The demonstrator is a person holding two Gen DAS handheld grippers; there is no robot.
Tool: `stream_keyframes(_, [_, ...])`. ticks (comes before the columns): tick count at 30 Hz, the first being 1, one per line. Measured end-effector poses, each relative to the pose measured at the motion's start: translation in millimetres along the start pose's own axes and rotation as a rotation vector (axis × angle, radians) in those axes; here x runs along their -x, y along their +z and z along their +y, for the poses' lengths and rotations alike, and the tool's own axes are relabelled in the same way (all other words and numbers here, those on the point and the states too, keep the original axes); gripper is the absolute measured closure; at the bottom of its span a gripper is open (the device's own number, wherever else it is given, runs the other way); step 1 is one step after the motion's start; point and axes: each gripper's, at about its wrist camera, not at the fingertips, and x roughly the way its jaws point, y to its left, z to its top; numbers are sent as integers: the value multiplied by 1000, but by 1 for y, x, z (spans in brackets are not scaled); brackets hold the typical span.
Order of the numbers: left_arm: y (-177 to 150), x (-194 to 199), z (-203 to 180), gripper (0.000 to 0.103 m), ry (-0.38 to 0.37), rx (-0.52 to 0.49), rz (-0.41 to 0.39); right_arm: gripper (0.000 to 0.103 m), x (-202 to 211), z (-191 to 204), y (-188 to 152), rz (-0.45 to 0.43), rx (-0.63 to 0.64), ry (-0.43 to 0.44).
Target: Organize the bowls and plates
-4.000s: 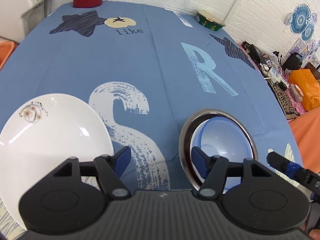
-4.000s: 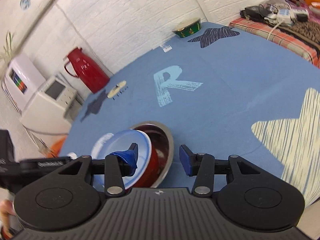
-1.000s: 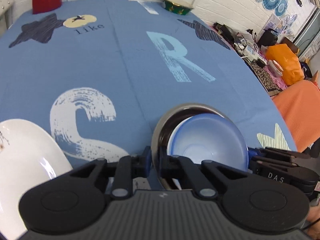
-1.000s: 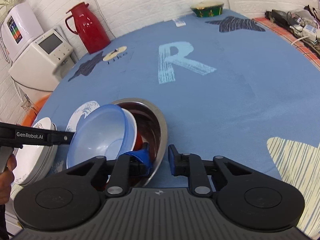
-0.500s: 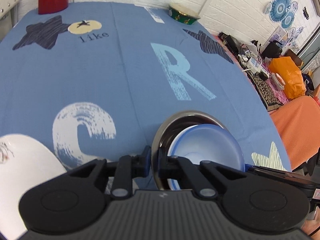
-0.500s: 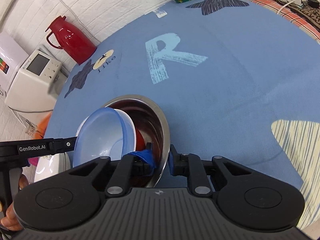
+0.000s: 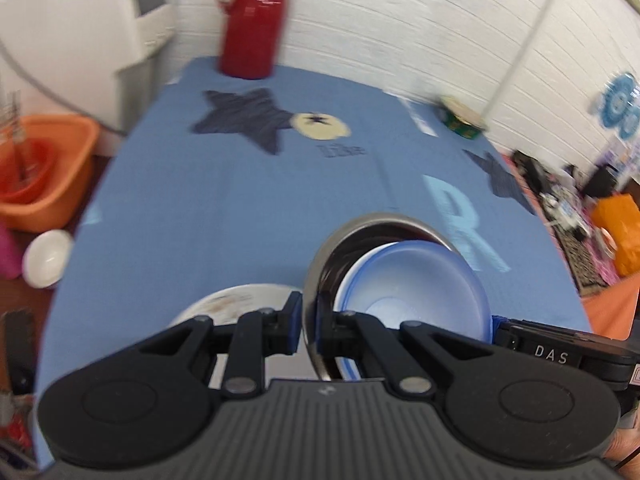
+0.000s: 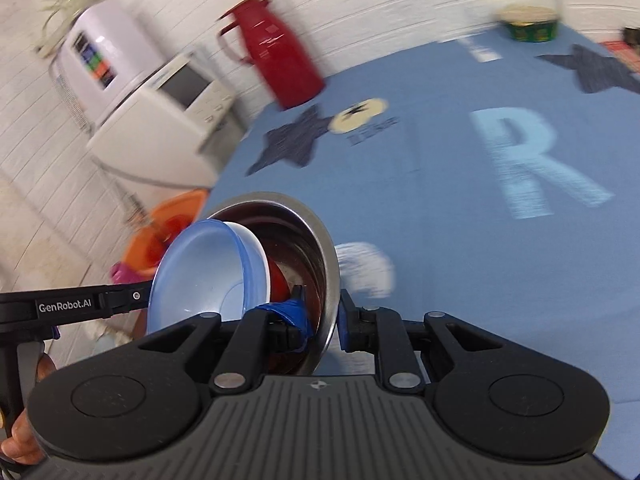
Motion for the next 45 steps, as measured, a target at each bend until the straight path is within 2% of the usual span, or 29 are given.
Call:
stream_keyframes(4, [-23,5,45,103,40,75,30,103,-33,31,-17,86,49,39])
stream_keyframes(10, [-47,-14,74,103,11,131,89,103,-54,40,-36,169,65,-4])
stream_keyframes(15, [-51,-18,81,103,-11,147,67,103,-58,41,-41,156,48,-28])
stream_keyframes(20, [-53,-14,84,100,46,142,31,100,-62,51,-43,131,116,-53])
stream_keyframes(24, [-53,-12,93,97,26,172,31,98,-66,54,-39,138,136,-68])
stream_keyframes(27, [-55,-7,93,87,23,169,29,97,-61,50,-41,150,130,-52])
stream_keyframes(29, [-54,-1,96,36,114,180,-13,97,-53,45,-42,119,85,-52])
stream_keyframes(30, [-54,5,98,29,120,187,-64,95,-50,43,-41,86,63,-49])
stream_keyframes(34, [-48,20,103,28,56,239,-93,91,-46,41,-35,33,-12,-21])
stream_keyframes(37, [-50,31,92,28,80,204,-124,91,-31,39,-35,-35,-25,0])
stream_keyframes(41, [-61,39,70,27,80,170,-169,89,-1,28,-55,-143,-12,-64])
stream_keyframes(45, [-80,45,39,26,72,141,-220,86,25,12,-87,-233,-61,-202])
